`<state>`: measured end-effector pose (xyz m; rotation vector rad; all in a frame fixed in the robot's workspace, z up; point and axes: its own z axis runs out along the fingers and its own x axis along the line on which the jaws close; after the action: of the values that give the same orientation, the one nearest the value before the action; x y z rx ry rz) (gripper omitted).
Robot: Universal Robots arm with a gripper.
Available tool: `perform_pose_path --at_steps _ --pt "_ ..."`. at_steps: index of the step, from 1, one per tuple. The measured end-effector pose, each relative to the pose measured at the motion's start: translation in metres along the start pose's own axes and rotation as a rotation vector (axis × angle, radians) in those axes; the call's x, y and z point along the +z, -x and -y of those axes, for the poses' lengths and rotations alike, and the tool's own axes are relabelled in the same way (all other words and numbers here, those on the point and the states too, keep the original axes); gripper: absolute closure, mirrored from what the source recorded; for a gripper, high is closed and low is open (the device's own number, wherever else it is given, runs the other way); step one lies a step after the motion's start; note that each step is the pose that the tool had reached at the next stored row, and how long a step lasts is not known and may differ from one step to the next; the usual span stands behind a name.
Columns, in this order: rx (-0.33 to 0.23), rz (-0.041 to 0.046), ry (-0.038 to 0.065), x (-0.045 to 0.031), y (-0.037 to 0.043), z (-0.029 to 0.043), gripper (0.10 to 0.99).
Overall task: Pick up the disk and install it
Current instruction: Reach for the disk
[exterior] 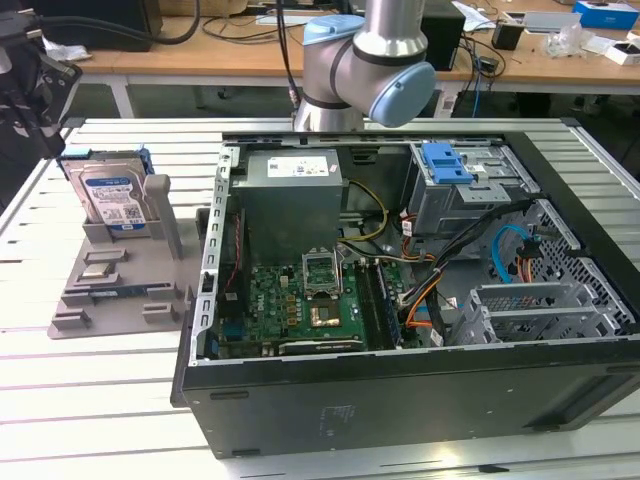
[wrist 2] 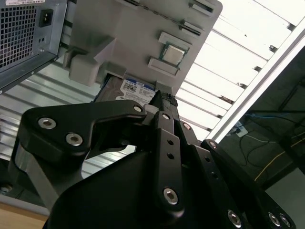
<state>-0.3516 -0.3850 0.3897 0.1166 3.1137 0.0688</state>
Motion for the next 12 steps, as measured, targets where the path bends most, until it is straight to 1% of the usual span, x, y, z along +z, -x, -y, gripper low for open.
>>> perform_pose_path --at_steps 12 --pt "0.000 0.0000 0.000 0.0002 -0.0120 0.0009 0.980"
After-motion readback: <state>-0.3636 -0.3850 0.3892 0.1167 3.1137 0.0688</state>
